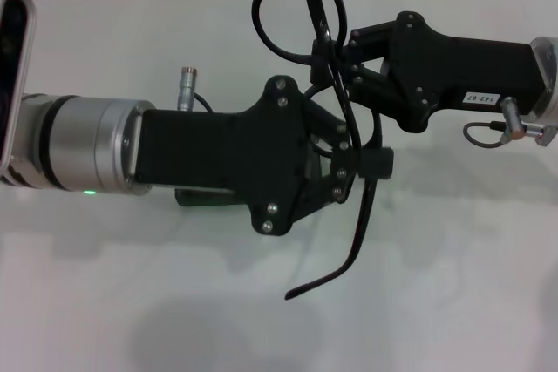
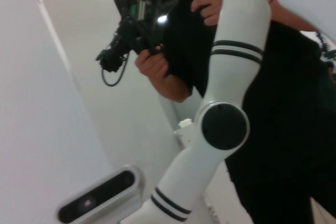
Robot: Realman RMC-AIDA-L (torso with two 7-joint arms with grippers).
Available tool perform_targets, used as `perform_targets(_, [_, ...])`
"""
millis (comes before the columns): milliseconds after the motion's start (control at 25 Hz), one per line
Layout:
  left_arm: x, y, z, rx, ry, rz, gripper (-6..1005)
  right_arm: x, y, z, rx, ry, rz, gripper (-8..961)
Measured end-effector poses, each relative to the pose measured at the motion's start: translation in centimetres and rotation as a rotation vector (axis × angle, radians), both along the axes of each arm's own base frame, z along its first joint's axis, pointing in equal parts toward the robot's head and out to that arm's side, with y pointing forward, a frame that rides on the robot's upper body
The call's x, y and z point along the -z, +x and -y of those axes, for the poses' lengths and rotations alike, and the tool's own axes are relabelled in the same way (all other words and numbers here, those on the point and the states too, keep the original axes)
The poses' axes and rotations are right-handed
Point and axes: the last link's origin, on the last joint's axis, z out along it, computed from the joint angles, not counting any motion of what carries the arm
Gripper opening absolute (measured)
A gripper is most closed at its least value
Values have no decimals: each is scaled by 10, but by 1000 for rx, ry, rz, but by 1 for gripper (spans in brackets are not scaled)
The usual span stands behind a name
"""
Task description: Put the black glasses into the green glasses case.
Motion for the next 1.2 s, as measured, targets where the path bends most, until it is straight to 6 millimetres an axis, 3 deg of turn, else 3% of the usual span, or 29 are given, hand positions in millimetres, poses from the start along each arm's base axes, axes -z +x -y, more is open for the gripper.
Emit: perform_targets(1200, [-1, -12, 7, -50, -8, 8, -2, -3, 3, -4, 38, 30, -19, 96])
